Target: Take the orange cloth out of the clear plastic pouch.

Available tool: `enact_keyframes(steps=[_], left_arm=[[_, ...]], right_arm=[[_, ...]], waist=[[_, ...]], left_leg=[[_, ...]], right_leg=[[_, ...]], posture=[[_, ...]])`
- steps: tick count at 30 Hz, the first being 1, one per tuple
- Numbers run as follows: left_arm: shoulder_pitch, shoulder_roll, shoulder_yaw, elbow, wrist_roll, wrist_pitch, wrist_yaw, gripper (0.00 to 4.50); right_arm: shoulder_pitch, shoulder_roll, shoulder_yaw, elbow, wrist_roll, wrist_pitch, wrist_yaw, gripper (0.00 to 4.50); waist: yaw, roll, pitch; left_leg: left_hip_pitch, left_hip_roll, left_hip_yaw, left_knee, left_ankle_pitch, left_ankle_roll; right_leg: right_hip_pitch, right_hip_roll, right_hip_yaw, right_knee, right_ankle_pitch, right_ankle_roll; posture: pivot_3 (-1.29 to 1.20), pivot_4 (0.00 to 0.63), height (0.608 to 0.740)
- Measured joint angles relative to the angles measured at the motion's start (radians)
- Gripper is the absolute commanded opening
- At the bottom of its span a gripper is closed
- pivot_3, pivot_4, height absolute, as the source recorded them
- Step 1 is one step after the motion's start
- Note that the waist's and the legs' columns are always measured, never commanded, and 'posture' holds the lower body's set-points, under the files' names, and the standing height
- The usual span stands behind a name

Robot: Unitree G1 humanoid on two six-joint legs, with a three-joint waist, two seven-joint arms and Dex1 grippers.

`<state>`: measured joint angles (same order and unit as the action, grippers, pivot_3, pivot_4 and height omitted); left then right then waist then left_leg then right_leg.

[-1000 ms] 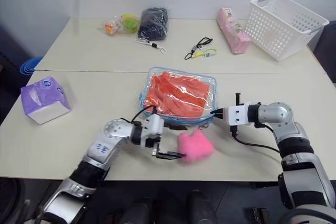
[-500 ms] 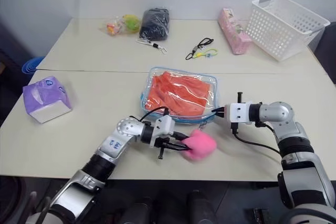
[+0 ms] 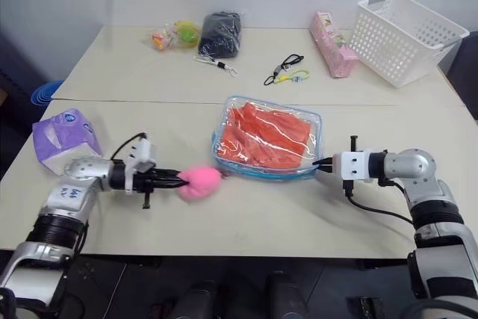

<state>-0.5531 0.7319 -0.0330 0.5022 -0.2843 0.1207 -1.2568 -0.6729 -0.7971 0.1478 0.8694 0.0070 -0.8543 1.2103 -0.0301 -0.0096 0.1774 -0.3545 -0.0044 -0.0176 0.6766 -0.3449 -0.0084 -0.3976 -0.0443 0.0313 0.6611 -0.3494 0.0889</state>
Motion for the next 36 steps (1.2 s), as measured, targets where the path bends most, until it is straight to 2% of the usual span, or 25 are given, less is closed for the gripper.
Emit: enact_keyframes(steps=[4, 9, 10, 14, 20, 23, 24, 28, 33, 36], left_arm=[[-0.089, 0.039, 0.035, 0.168, 0.029, -0.048, 0.039, 0.04], [-0.144, 0.037, 0.034, 0.262, 0.057, -0.122, 0.046, 0.04], [-0.146, 0.036, 0.034, 0.260, 0.050, -0.121, 0.019, 0.39], [-0.144, 0.036, 0.029, 0.236, 0.060, -0.112, -0.018, 1.51], [-0.151, 0.078, 0.033, 0.220, 0.108, -0.226, -0.033, 3.46], [-0.160, 0.099, 0.055, 0.222, 0.102, -0.283, -0.058, 4.41], [-0.163, 0.109, 0.061, 0.223, 0.102, -0.294, -0.061, 4.50], [-0.184, 0.091, 0.067, 0.179, 0.091, -0.341, -0.075, 4.50], [-0.190, -0.064, 0.001, -0.012, 0.041, -0.321, -0.118, 4.50], [-0.247, -0.130, -0.072, 0.059, 0.124, -0.398, -0.098, 4.50]], right_arm=[[0.022, -0.005, -0.003, -0.002, 0.041, -0.019, 0.028, 0.00], [0.032, -0.005, -0.003, -0.010, 0.095, -0.016, 0.064, 0.00], [0.046, -0.003, -0.013, -0.022, 0.129, 0.021, 0.080, 0.00], [0.127, 0.006, -0.075, -0.162, 0.279, 0.247, 0.148, 0.95], [0.333, -0.085, -0.173, -0.456, 0.413, 0.543, 0.162, 3.08], [0.536, -0.156, -0.288, -0.664, 0.486, 0.688, 0.143, 4.14], [0.588, -0.164, -0.315, -0.712, 0.500, 0.723, 0.137, 4.48], [0.788, -0.158, -0.414, -0.905, 0.535, 0.824, 0.073, 4.48], [0.902, -0.077, -0.474, -1.136, 0.561, 0.880, -0.036, 4.48], [0.978, -0.002, -0.485, -1.237, 0.559, 0.874, -0.097, 4.48]], waist=[[0.000, 0.000, 0.000], [0.001, 0.000, 0.000], [0.000, 0.000, 0.000], [0.002, 0.000, 0.000], [0.006, 0.000, 0.000], [0.015, 0.000, 0.000], [0.017, 0.000, 0.000], [0.027, 0.000, 0.000], [0.039, 0.000, 0.000], [0.042, -0.001, 0.000]], left_leg=[[0.000, 0.000, 0.000, 0.000, 0.000, 0.001], [-0.001, 0.000, 0.000, 0.000, -0.001, 0.001], [-0.001, 0.000, 0.000, 0.000, -0.002, 0.001], [-0.002, 0.000, -0.001, 0.000, -0.002, 0.001], [-0.004, 0.000, -0.001, 0.000, -0.002, 0.002], [-0.005, 0.000, -0.001, -0.001, -0.002, 0.002], [-0.005, 0.000, -0.001, -0.001, -0.003, 0.002], [-0.005, 0.000, 0.000, 0.000, -0.003, 0.003], [-0.006, -0.001, 0.000, 0.003, -0.003, 0.003], [-0.006, -0.001, 0.000, 0.003, -0.003, 0.003]], right_leg=[[0.000, 0.000, 0.000, 0.000, 0.000, 0.000], [-0.001, 0.000, -0.001, -0.001, 0.000, 0.000], [-0.001, 0.000, -0.001, 0.000, 0.000, 0.000], [-0.001, 0.000, -0.001, 0.000, 0.000, 0.000], [-0.003, -0.001, -0.001, -0.001, 0.000, 0.000], [-0.003, -0.001, -0.002, -0.003, 0.000, 0.000], [-0.003, -0.001, -0.002, -0.003, 0.000, 0.000], [-0.003, -0.001, 0.000, -0.002, 0.000, 0.000], [-0.003, -0.001, 0.000, -0.002, 0.001, 0.001], [-0.003, 0.001, 0.000, -0.002, 0.001, 0.001]], posture=[[0.00, 0.150, 0.740], [0.00, 0.150, 0.740], [0.00, 0.150, 0.740], [0.00, 0.150, 0.740], [0.00, 0.150, 0.740], [0.00, 0.150, 0.740], [0.00, 0.150, 0.740], [0.00, 0.150, 0.740], [0.00, 0.150, 0.740], [0.00, 0.150, 0.740]])
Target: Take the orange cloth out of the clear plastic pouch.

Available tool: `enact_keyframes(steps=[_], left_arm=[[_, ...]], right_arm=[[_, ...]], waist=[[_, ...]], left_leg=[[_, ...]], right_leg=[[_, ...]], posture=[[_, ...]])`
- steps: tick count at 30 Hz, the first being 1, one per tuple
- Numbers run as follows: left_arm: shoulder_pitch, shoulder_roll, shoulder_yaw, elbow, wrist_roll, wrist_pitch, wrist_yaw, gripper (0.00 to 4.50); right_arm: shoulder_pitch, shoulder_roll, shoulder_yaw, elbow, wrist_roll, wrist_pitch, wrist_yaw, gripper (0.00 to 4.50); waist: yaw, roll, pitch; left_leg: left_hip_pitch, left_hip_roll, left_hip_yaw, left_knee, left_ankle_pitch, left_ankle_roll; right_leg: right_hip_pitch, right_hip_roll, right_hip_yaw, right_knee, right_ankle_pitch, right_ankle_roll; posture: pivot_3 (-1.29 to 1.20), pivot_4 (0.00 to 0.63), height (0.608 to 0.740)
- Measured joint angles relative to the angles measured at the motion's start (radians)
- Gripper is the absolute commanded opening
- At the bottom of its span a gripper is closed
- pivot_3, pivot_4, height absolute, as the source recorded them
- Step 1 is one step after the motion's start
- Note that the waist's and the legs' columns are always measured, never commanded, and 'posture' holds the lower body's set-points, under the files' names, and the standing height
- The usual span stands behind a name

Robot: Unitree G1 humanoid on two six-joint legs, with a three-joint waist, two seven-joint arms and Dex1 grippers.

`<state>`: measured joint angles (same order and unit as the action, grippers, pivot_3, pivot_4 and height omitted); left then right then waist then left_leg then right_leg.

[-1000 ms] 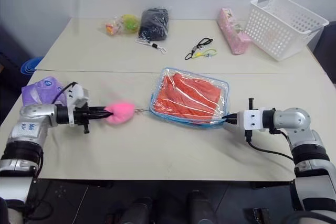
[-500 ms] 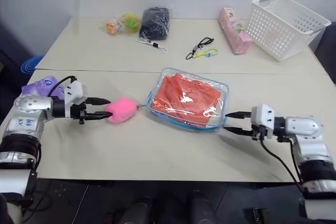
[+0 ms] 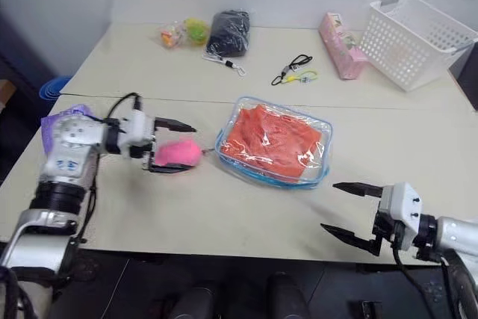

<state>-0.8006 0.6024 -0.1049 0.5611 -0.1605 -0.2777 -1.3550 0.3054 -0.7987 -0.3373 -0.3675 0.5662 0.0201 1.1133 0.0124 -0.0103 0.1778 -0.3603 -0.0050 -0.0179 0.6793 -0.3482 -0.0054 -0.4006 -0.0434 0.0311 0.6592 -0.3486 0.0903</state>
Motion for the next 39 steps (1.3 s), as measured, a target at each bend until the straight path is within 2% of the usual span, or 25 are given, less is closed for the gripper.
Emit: enact_keyframes(steps=[5, 8, 16, 21, 25, 30, 35, 39], left_arm=[[-0.055, -0.157, -0.084, 0.134, 0.114, -0.148, 0.100, 4.50], [-0.084, -0.197, -0.129, 0.214, 0.177, -0.239, 0.144, 3.90], [-0.138, -0.223, -0.131, 0.341, 0.205, -0.299, 0.183, 1.48], [-0.142, -0.263, -0.096, 0.358, 0.164, -0.228, 0.175, 0.06], [-0.130, -0.284, -0.045, 0.299, 0.063, -0.002, 0.116, 0.06], [-0.086, -0.289, -0.019, 0.147, -0.009, 0.284, 0.119, 0.06], [-0.051, -0.329, 0.028, 0.007, -0.055, 0.535, 0.262, 0.06], [-0.017, -0.336, 0.026, -0.124, -0.078, 0.655, 0.307, 0.06]], right_arm=[[0.090, 0.084, 0.023, -0.068, -0.059, -0.022, -0.061, 4.48], [0.106, 0.122, 0.028, -0.090, -0.095, -0.033, -0.104, 4.50], [0.118, 0.166, 0.048, -0.101, -0.140, -0.048, -0.159, 4.50], [0.120, 0.180, 0.065, -0.104, -0.147, -0.061, -0.170, 4.50], [0.101, 0.179, 0.129, -0.123, -0.146, -0.034, -0.169, 4.50], [0.032, 0.171, 0.220, -0.185, -0.140, 0.096, -0.211, 4.50], [-0.190, 0.228, 0.344, -0.173, -0.243, 0.225, -0.363, 4.50], [-0.351, 0.304, 0.421, -0.102, -0.334, 0.308, -0.480, 4.50]], waist=[[0.008, -0.001, 0.001], [0.005, -0.001, 0.001], [0.010, -0.001, 0.001], [0.010, -0.001, 0.001], [0.008, -0.001, 0.001], [0.004, -0.001, 0.001], [0.003, -0.001, 0.001], [0.001, -0.001, 0.000]], left_leg=[[0.000, -0.001, 0.002, 0.002, -0.001, 0.002], [0.000, 0.000, 0.003, 0.001, -0.001, 0.002], [0.000, -0.001, 0.002, 0.002, -0.001, 0.001], [0.000, -0.001, 0.002, 0.002, -0.001, 0.002], [0.000, 0.000, 0.002, 0.002, -0.001, 0.002], [0.000, 0.000, 0.001, 0.002, 0.000, 0.001], [0.000, 0.000, 0.000, 0.003, 0.000, 0.000], [-0.011, -0.001, 0.000, 0.004, 0.002, -0.002]], right_leg=[[0.000, 0.000, 0.002, 0.000, 0.001, 0.002], [-0.001, 0.001, 0.003, 0.000, 0.001, 0.002], [-0.001, 0.001, 0.002, 0.001, 0.001, 0.002], [-0.001, 0.001, 0.002, 0.001, 0.001, 0.002], [-0.001, 0.001, 0.002, 0.001, 0.001, 0.002], [-0.001, 0.000, 0.002, 0.002, 0.001, 0.001], [-0.001, 0.000, 0.002, 0.002, 0.001, 0.001], [-0.013, 0.000, 0.002, 0.006, 0.001, 0.001]], posture=[[0.00, 0.150, 0.740], [0.00, 0.150, 0.740], [0.00, 0.150, 0.740], [0.00, 0.150, 0.740], [0.00, 0.150, 0.740], [0.00, 0.150, 0.740], [0.00, 0.150, 0.740], [0.00, 0.150, 0.740]])
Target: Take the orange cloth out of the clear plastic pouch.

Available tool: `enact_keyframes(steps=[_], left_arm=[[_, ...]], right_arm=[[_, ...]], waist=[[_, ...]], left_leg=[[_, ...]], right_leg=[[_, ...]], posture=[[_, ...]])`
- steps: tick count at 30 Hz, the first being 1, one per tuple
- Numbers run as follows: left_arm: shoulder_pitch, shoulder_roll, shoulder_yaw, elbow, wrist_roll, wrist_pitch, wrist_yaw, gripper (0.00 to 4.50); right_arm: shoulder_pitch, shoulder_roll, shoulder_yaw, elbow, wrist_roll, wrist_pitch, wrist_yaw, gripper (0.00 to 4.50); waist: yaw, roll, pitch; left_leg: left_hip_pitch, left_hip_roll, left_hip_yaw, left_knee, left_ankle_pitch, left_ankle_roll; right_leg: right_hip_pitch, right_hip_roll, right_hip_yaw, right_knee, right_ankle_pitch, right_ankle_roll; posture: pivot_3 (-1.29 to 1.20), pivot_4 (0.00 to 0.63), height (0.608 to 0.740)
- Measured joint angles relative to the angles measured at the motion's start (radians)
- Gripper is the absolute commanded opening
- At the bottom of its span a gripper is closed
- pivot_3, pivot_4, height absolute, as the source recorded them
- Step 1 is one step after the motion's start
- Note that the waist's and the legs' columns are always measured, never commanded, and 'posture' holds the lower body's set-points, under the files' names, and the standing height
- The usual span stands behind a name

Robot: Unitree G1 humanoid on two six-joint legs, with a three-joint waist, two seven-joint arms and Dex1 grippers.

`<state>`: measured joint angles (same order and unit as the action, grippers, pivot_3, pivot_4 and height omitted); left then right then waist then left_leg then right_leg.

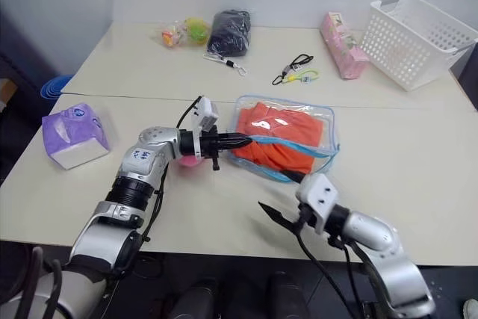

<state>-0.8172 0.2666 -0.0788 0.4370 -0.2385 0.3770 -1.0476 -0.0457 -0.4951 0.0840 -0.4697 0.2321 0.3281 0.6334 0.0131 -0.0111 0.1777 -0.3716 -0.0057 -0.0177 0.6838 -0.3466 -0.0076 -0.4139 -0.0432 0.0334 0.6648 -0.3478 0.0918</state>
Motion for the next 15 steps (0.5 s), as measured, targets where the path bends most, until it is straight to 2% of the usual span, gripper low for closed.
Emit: enact_keyframes(steps=[7, 15], left_arm=[[0.041, 0.007, -0.014, -0.075, -0.008, 0.059, 0.015, 0.06], [0.049, 0.016, -0.025, -0.077, -0.008, 0.035, 0.012, 0.06]], right_arm=[[-0.154, 0.063, 0.027, 0.148, -0.086, 0.074, -0.120, 4.50], [-0.242, 0.029, 0.035, 0.258, -0.146, 0.110, -0.120, 4.50]], waist=[[-0.002, 0.000, 0.000], [-0.014, 0.000, 0.000]], left_leg=[[0.000, 0.000, 0.000, -0.001, 0.000, -0.001], [-0.001, 0.000, 0.000, -0.001, 0.001, -0.001]], right_leg=[[-0.001, 0.000, 0.000, 0.000, 0.000, 0.000], [-0.001, 0.000, 0.000, 0.000, 0.000, 0.000]], posture=[[0.00, 0.150, 0.740], [0.00, 0.150, 0.740]])
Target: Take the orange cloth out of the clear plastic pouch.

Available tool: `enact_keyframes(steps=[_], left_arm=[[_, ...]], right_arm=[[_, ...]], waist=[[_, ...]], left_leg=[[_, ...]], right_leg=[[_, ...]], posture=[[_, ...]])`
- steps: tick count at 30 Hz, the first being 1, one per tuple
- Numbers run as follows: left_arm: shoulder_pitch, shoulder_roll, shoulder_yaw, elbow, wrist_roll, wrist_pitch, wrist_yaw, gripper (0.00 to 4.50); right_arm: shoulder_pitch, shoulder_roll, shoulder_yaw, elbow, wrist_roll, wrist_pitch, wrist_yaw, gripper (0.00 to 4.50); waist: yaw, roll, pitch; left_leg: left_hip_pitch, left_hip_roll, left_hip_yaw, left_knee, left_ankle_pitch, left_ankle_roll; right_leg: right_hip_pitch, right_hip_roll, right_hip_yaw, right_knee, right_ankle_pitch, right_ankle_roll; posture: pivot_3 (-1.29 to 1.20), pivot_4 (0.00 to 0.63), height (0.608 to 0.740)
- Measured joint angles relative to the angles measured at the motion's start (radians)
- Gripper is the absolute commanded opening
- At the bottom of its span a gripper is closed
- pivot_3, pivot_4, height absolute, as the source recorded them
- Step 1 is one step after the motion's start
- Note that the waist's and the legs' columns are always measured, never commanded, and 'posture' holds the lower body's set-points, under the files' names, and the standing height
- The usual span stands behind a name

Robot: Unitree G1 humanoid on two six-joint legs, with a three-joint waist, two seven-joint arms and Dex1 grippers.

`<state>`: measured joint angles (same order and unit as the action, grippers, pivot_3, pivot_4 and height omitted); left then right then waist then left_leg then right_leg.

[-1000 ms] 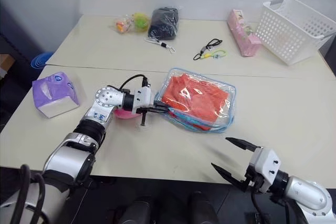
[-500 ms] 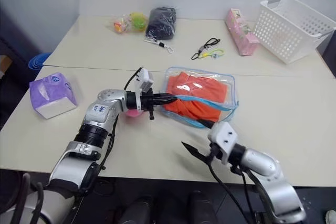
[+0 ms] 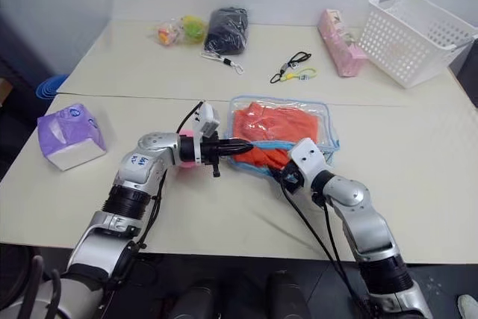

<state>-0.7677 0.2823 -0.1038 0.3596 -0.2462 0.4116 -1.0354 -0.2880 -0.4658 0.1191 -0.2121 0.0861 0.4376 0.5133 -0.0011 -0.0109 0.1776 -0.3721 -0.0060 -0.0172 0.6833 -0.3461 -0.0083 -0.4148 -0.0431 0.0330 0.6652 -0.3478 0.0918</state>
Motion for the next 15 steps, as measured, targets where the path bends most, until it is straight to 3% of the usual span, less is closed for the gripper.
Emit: enact_keyframes(steps=[3, 5, 8, 13, 15], left_arm=[[0.001, -0.001, -0.009, 0.000, 0.000, -0.005, 0.000, 0.06], [0.003, -0.004, -0.013, 0.000, 0.000, -0.009, 0.001, 0.06], [0.003, -0.006, -0.013, 0.000, -0.001, -0.010, 0.003, 0.06], [0.003, -0.009, -0.013, 0.000, -0.001, -0.010, 0.003, 0.06], [0.003, -0.011, -0.013, 0.000, -0.001, -0.010, 0.003, 0.00]], right_arm=[[-0.018, -0.008, 0.009, 0.015, -0.017, -0.001, 0.008, 4.50], [-0.094, -0.091, 0.107, 0.050, -0.110, -0.041, 0.066, 4.50], [-0.146, -0.089, 0.150, 0.085, -0.166, -0.047, 0.071, 4.50], [-0.208, -0.031, 0.165, 0.161, -0.198, -0.025, 0.056, 4.50], [-0.222, 0.015, 0.144, 0.194, -0.187, 0.002, 0.043, 4.12]], waist=[[-0.002, 0.000, 0.000], [-0.005, 0.000, 0.000], [-0.004, 0.000, -0.001], [-0.005, -0.002, -0.002], [-0.006, -0.003, -0.003]], left_leg=[[0.000, 0.000, 0.000, 0.000, 0.000, 0.000], [0.001, 0.000, 0.001, 0.000, 0.000, 0.000], [0.002, 0.000, 0.000, 0.000, 0.001, 0.000], [0.003, 0.000, 0.000, 0.001, 0.001, -0.001], [0.003, 0.000, 0.000, 0.001, 0.001, -0.001]], right_leg=[[0.000, 0.000, 0.000, 0.001, 0.000, 0.000], [0.001, 0.000, 0.000, 0.000, 0.000, 0.000], [0.001, 0.000, 0.000, 0.001, 0.000, 0.000], [0.001, 0.000, 0.000, 0.002, 0.000, 0.000], [0.001, 0.000, 0.000, 0.003, 0.000, 0.000]], posture=[[0.00, 0.150, 0.740], [0.00, 0.150, 0.740], [0.00, 0.150, 0.740], [0.00, 0.150, 0.740], [0.00, 0.150, 0.740]])
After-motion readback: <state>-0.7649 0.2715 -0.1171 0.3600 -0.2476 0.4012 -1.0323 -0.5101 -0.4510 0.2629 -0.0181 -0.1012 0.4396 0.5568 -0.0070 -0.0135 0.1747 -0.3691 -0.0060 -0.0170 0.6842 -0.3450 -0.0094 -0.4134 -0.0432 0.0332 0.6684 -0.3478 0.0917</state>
